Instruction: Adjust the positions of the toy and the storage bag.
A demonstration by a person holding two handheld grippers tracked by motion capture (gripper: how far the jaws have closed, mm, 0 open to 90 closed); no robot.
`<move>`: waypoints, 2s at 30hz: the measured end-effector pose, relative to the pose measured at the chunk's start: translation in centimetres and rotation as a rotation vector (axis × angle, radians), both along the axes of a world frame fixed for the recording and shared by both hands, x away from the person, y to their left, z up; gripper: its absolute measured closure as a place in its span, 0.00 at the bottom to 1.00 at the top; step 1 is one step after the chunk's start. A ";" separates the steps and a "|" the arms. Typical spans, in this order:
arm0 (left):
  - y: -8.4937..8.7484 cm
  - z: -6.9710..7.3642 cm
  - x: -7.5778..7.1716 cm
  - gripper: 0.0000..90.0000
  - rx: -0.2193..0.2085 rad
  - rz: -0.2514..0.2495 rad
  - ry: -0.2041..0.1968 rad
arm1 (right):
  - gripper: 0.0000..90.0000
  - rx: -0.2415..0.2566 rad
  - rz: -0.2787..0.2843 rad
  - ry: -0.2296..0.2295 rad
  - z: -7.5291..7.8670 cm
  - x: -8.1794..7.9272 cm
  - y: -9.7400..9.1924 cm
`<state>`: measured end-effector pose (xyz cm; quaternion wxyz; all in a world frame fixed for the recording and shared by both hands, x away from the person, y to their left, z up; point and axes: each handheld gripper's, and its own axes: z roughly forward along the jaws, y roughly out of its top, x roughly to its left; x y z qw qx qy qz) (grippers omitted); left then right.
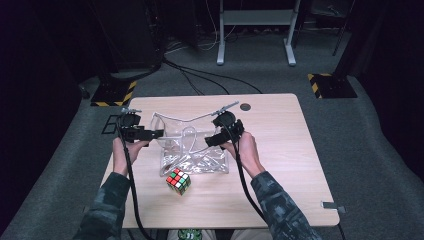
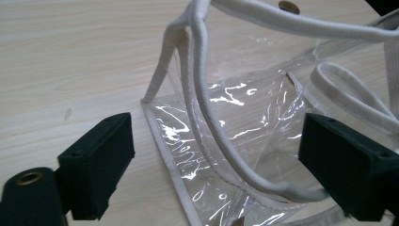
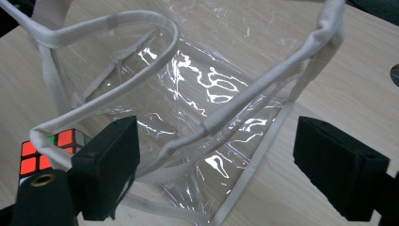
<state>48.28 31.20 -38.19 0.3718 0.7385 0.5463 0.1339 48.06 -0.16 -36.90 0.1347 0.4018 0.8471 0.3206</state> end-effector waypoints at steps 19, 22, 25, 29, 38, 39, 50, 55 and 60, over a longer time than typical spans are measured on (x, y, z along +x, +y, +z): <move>-1.7 -2.0 -0.2 0.92 0.237 -0.007 -0.026 | 0.81 -0.057 -0.010 0.061 -2.7 0.8 -0.3; -1.6 -1.6 -0.2 0.98 0.258 -0.005 -0.051 | 0.91 -0.065 -0.033 0.037 -2.5 0.9 -0.8; -1.6 -1.4 0.0 0.99 0.264 -0.010 -0.055 | 0.95 -0.061 -0.047 0.023 -2.3 1.0 -1.4; -1.6 -1.0 0.5 0.99 0.274 -0.027 -0.063 | 0.98 -0.066 -0.074 0.001 -2.0 1.3 -2.4; -1.8 0.2 1.6 0.99 0.271 -0.066 -0.087 | 0.99 -0.058 -0.143 -0.016 -0.5 1.9 -6.5; -1.8 0.3 1.7 0.99 0.273 -0.074 -0.092 | 0.99 -0.050 -0.156 -0.013 -0.4 2.0 -7.0; -3.3 1.4 3.8 0.99 0.299 -0.119 -0.084 | 0.99 -0.088 -0.233 -0.016 0.3 2.6 -10.2; -3.8 1.2 4.6 0.99 0.303 -0.125 -0.072 | 0.99 -0.096 -0.255 -0.008 0.3 3.1 -11.1; -4.6 1.1 5.2 0.99 0.315 -0.135 -0.068 | 0.99 -0.122 -0.275 -0.008 0.1 3.7 -11.6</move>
